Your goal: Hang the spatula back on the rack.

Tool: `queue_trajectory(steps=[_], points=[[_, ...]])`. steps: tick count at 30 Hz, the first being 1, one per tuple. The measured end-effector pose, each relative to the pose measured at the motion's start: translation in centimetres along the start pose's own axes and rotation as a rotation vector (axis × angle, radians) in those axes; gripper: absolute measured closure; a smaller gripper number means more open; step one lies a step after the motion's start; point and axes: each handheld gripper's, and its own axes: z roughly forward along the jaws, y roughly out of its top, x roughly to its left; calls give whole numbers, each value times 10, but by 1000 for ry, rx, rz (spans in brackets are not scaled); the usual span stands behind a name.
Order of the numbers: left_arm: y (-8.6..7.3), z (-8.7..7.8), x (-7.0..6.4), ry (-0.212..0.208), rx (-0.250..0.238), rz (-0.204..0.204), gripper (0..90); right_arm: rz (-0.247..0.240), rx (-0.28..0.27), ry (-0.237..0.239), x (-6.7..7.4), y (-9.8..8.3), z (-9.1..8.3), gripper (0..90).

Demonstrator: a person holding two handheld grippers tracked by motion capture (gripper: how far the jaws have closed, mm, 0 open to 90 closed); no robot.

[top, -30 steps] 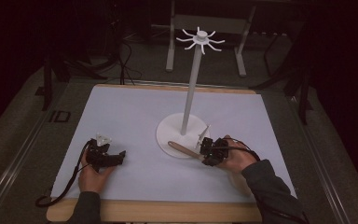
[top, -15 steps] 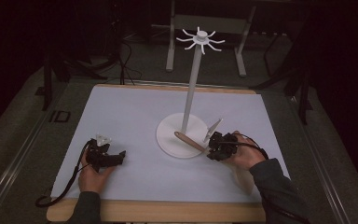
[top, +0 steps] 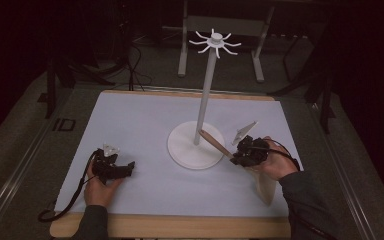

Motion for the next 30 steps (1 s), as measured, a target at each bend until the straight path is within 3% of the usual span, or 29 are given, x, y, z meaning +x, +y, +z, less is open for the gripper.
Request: queue_trajectory(steps=[16, 30], points=[[0, 0, 0, 0, 0, 0, 142, 51, -101, -11, -18, -12, -16, 784], [0, 0, 0, 1, 0, 2, 141, 81, -195, -7, -26, -16, -27, 784]])
